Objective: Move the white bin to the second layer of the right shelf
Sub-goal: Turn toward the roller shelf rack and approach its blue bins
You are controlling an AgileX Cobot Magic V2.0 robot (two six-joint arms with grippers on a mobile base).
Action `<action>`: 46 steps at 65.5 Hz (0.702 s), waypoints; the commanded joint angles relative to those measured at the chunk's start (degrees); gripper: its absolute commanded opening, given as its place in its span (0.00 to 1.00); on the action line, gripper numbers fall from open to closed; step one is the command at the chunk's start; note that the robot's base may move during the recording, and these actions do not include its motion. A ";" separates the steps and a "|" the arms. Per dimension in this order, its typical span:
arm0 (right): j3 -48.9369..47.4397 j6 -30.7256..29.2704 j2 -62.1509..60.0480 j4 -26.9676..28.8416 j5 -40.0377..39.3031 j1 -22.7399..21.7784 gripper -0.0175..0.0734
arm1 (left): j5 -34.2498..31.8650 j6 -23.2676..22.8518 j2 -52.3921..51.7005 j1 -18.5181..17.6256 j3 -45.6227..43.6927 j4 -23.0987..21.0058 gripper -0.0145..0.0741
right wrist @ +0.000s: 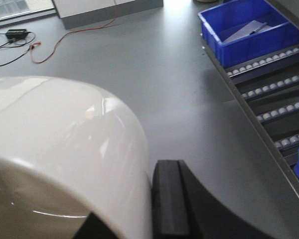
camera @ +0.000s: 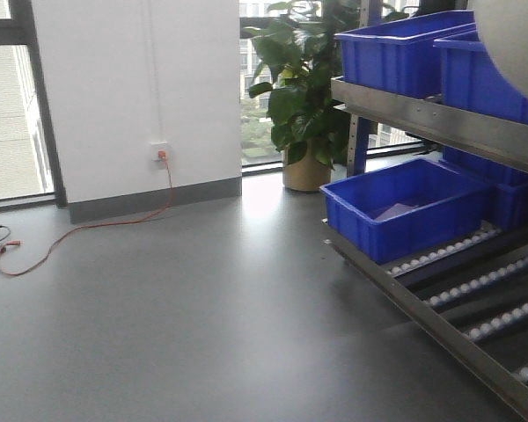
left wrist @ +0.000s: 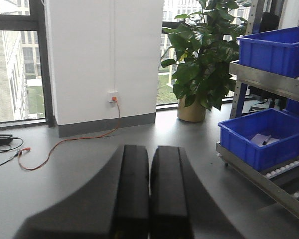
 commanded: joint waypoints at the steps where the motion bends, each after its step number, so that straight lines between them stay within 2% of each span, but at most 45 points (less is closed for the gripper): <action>1: -1.67 -0.23 0.28 0.47 -5.15 -0.27 0.25 | -4.93 -0.56 -0.18 -0.32 2.11 -0.53 0.26; 46: -1.67 -0.23 0.28 0.47 -5.15 -0.27 0.25 | -4.93 -0.56 -0.18 -0.32 2.11 -0.53 0.26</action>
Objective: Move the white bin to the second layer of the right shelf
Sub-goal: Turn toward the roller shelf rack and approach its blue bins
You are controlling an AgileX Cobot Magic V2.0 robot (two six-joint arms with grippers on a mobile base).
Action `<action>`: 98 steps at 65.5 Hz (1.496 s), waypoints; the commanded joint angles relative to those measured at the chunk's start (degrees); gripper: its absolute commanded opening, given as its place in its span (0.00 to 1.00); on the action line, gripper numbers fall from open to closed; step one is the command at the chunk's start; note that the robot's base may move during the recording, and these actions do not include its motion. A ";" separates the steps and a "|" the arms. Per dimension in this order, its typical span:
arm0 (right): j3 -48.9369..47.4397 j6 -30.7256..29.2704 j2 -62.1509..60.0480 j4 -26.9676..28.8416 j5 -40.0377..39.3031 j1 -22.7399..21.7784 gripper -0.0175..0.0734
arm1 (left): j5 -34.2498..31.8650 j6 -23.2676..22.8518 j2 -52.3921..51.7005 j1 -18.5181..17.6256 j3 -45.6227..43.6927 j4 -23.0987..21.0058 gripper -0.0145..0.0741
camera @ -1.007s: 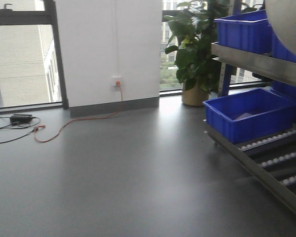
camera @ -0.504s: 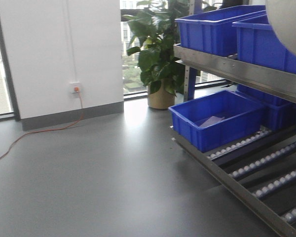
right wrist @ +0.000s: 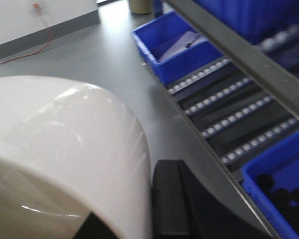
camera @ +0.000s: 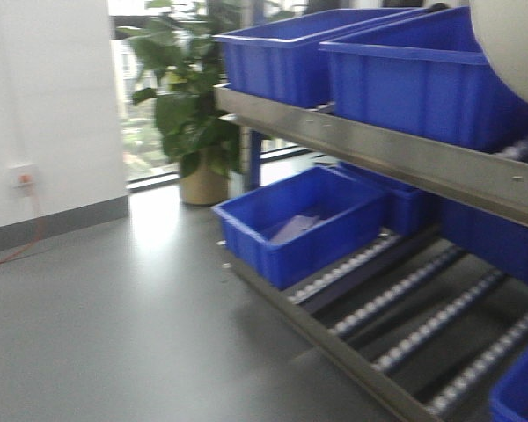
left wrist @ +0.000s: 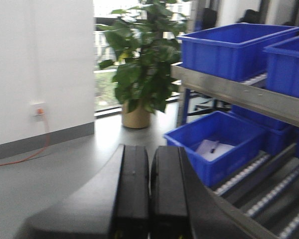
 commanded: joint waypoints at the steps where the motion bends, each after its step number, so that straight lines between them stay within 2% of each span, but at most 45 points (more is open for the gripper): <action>1: -1.67 -0.23 0.28 0.35 -5.15 -0.27 0.25 | -4.93 -0.56 -0.18 -0.32 2.11 -0.53 0.26; 98: -1.67 -0.23 0.19 0.35 -5.15 -0.27 0.25 | -4.93 -0.56 -0.18 -0.32 2.11 -0.53 0.26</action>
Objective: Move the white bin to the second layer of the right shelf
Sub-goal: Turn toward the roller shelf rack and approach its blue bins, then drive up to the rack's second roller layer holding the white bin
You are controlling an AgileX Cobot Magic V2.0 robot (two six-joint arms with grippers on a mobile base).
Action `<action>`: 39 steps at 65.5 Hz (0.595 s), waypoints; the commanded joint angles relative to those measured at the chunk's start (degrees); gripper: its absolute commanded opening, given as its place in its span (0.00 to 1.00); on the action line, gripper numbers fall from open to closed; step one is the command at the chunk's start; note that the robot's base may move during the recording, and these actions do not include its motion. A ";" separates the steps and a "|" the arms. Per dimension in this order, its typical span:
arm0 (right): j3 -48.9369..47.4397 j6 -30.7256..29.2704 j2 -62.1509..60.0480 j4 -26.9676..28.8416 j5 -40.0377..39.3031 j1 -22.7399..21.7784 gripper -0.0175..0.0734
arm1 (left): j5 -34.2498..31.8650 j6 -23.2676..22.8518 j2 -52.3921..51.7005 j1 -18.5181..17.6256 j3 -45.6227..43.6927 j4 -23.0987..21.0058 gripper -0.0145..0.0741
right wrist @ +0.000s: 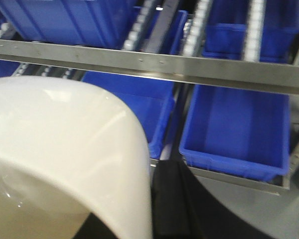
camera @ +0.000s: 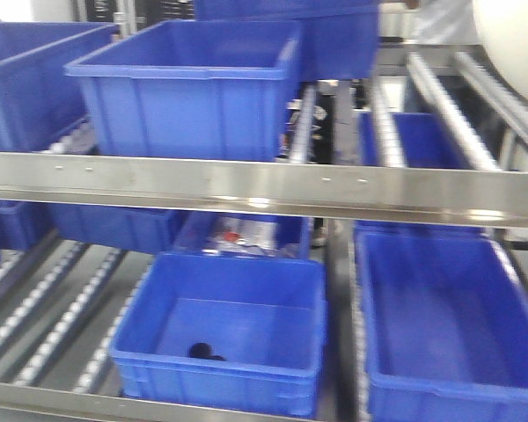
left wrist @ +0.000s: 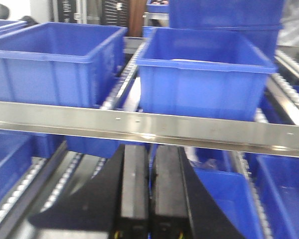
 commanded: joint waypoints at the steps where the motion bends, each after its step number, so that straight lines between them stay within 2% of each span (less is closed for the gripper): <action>1: -1.67 -0.23 0.14 0.35 -5.17 -0.27 0.25 | -4.93 -0.56 -0.18 -0.32 2.11 -0.53 0.26; 39: -1.67 -0.23 0.24 0.35 -5.17 -0.27 0.25 | -4.93 -0.56 -0.18 -0.32 2.11 -0.53 0.26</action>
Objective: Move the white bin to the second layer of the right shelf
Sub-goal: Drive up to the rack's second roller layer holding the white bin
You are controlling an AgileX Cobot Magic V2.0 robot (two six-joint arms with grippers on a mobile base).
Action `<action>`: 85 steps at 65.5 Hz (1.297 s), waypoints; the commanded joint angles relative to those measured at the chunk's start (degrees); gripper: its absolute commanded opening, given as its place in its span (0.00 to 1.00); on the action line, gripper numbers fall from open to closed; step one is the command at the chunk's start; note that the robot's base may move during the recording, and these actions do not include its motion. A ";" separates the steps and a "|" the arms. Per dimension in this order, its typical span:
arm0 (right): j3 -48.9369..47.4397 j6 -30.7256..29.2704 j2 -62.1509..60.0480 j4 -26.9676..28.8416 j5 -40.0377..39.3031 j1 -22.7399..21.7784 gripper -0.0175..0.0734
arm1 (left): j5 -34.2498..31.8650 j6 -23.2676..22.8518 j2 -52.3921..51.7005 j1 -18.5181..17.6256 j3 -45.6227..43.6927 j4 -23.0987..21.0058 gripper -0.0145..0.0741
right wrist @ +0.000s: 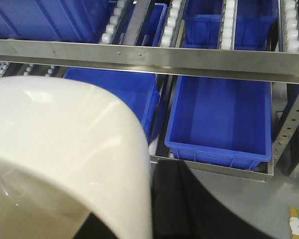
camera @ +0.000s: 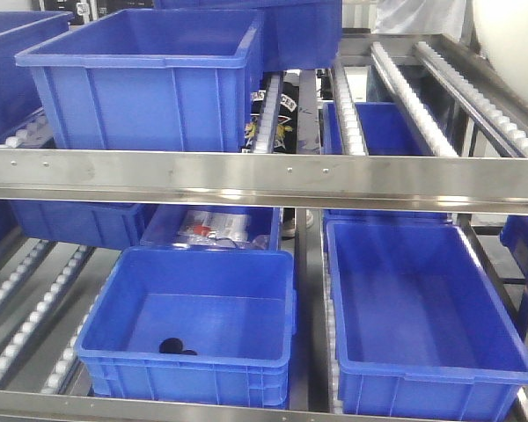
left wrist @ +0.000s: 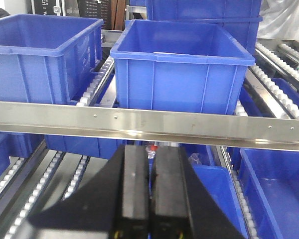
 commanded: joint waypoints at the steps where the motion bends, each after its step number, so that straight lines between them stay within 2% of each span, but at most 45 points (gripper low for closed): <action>1: -1.67 -0.23 0.24 0.35 -5.27 -0.27 0.25 | -4.93 -0.56 -0.18 -0.32 2.11 -0.53 0.26; 85: -1.67 -0.23 0.24 0.35 -5.27 -0.27 0.25 | -4.93 -0.56 -0.18 -0.32 2.11 -0.53 0.26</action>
